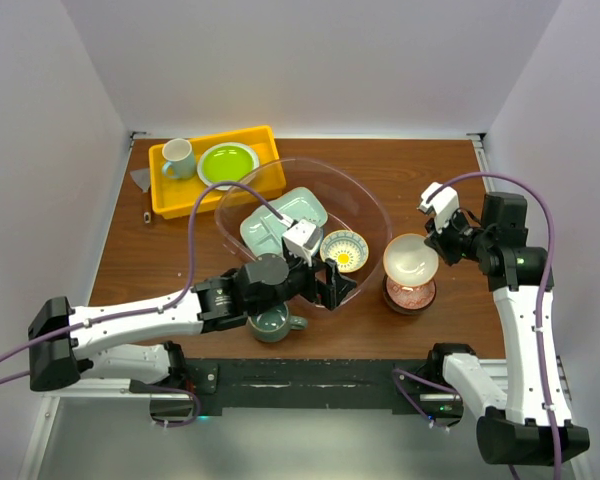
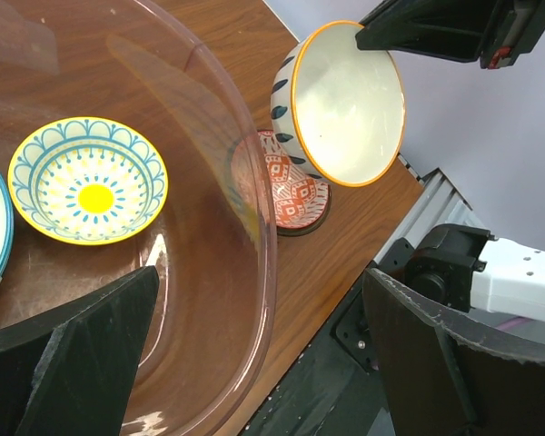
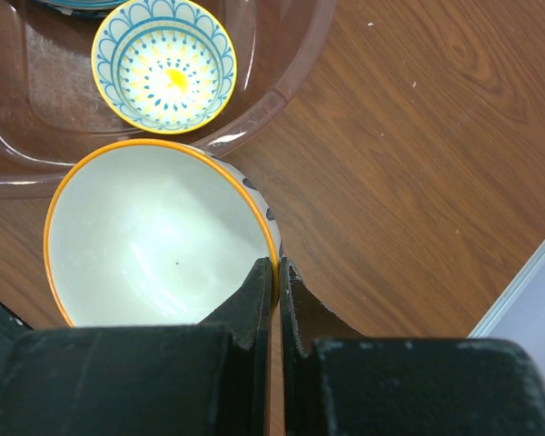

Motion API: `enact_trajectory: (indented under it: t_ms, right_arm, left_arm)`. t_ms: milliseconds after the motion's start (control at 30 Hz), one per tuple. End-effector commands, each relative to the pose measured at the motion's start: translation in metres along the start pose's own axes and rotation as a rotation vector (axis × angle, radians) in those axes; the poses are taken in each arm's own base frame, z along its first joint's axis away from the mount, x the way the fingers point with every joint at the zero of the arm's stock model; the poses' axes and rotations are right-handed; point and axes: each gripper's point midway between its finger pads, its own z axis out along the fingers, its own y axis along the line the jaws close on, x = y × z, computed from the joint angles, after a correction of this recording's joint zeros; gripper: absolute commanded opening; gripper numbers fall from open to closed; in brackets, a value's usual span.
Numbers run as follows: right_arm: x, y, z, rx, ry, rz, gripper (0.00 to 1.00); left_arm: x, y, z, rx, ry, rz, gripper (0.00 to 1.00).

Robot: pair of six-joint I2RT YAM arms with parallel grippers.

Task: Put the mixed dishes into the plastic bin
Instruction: Pick up the bowl from the center of the board.

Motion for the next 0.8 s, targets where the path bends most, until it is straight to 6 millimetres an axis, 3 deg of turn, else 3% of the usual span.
enact_trajectory:
  t_ms: [0,767]
  right_arm:
    - [-0.028,-0.007,-0.012,0.030,-0.091,-0.021,0.00]
    - [-0.029,-0.005,-0.013,0.025,-0.095,-0.018,0.00]
  left_arm:
    - [-0.026,-0.017,0.005,0.032,-0.082,-0.043,1.00]
    - [-0.009,-0.032,0.021,0.033,-0.056,-0.051,1.00]
